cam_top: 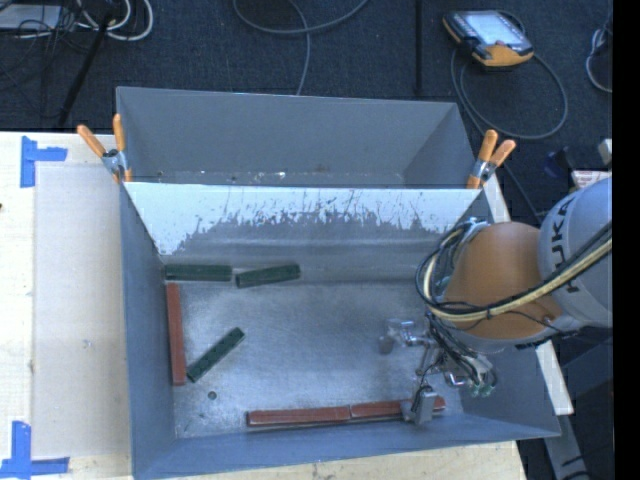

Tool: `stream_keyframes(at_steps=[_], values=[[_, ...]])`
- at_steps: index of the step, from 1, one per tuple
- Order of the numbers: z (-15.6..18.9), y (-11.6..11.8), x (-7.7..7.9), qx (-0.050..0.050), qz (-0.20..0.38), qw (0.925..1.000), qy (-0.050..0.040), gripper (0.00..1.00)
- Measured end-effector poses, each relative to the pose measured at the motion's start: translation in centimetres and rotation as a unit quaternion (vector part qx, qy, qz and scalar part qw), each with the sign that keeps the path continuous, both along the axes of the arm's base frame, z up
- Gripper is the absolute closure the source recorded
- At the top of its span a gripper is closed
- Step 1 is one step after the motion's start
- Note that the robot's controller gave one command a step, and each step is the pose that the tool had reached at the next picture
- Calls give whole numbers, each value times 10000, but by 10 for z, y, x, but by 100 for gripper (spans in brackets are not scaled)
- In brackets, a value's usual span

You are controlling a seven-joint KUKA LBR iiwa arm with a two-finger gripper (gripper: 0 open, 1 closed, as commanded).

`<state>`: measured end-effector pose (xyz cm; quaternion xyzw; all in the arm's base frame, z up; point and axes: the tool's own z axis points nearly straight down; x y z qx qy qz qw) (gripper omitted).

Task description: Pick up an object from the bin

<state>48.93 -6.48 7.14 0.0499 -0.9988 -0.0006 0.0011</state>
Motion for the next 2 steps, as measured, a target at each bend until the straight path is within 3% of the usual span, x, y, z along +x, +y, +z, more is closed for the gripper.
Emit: stream_keyframes(at_steps=[1,2], values=[[-5,-4,-2,-13,715,9974,-40,100],[-4,-4,-3,-10,816,9967,-34,100]])
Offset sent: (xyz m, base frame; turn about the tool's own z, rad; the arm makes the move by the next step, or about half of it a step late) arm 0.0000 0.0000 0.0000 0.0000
